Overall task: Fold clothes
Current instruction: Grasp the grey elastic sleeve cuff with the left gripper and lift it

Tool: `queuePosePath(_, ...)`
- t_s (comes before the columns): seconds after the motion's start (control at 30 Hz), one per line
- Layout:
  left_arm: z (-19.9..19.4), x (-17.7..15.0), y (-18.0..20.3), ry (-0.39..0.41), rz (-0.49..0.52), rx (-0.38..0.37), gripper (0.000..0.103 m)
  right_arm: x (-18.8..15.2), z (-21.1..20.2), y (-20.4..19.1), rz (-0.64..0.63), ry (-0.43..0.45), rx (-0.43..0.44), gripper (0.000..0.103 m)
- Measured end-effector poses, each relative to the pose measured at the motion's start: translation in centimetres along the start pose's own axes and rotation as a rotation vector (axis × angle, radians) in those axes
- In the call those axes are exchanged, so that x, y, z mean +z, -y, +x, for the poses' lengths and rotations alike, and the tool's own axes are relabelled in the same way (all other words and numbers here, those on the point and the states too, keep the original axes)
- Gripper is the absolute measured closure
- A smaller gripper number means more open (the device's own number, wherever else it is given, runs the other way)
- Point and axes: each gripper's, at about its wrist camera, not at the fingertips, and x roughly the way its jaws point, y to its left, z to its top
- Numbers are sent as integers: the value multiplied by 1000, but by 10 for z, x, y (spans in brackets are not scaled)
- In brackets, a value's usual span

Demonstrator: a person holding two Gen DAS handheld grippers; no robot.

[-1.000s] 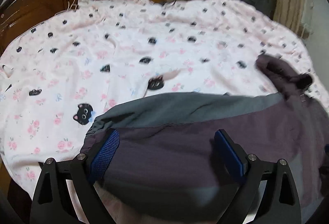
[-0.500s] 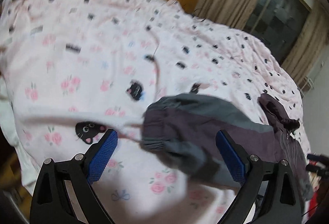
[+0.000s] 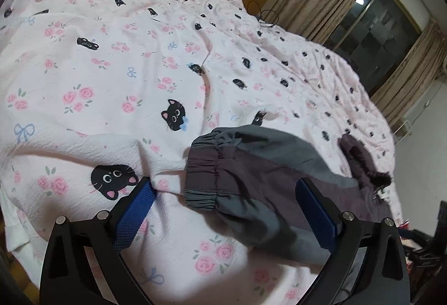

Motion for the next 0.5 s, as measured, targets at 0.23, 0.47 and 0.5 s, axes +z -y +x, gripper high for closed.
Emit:
queuePosePath(0.23,-5,3,-2,6,-27,-65,26,-2,-3,-2,-10,0,4,14)
queuePosePath(0.47,-16,-1,-7,23,-112,-80,36,-5,-2,-6,-25,-5,6,14)
queuePosePath(0.5,-17,-2,-8,26,-125,-82,35,-5,-2,-7,-28,-4,6,14)
